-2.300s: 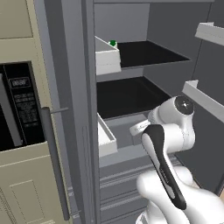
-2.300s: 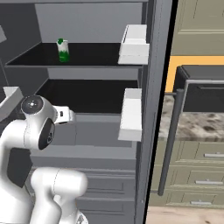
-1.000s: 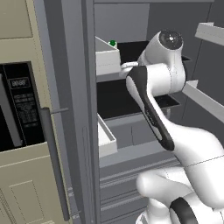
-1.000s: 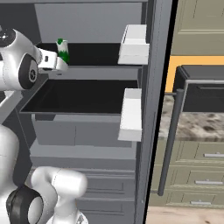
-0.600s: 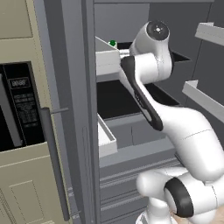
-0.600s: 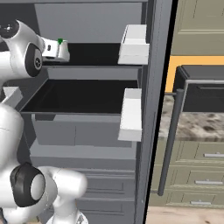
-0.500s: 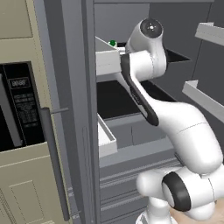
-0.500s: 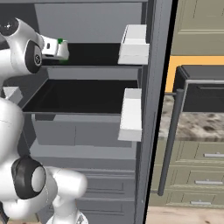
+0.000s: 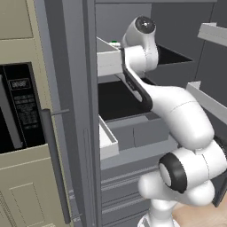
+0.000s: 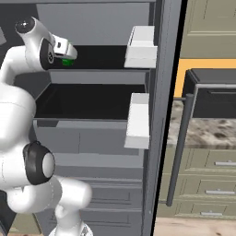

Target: Take a sugar cube from the saucer and place it inside the coffee. Then, grab milk from the fridge and place it next to the coffee on the counter to sweeten the coffee.

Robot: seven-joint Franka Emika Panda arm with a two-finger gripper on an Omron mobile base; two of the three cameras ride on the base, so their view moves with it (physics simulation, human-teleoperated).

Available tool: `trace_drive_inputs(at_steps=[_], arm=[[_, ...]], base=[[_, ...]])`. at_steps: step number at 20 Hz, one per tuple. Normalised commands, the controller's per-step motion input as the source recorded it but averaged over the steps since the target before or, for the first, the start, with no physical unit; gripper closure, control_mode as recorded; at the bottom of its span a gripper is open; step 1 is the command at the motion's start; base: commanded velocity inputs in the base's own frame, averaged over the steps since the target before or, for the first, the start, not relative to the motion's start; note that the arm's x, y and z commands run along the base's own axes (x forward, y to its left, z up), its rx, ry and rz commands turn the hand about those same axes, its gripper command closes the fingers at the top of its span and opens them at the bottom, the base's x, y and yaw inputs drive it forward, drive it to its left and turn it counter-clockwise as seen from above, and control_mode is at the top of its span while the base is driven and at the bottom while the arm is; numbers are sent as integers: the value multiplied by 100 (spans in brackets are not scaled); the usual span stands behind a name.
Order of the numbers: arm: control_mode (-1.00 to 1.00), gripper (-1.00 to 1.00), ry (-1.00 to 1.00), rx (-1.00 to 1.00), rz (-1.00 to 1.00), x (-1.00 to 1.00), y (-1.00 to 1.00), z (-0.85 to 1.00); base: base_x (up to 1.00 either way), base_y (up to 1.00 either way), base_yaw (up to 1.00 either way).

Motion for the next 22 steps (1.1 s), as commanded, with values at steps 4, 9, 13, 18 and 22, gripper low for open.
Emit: trace_drive_inputs(at_steps=[4, 9, 13, 18, 22], arm=[[-100, -100, 0, 0, 0, 54, 5, -4], [-100, -100, 0, 0, 0, 44, 23, -10], [-100, -100, 0, 0, 0, 40, 9, -1], [-100, -100, 0, 0, 0, 40, 6, -2], [-100, -100, -5, 0, 0, 31, 4, -15]], base=[[0, 0, 0], [0, 0, 0], [0, 0, 0], [0, 0, 0], [0, 0, 0]])
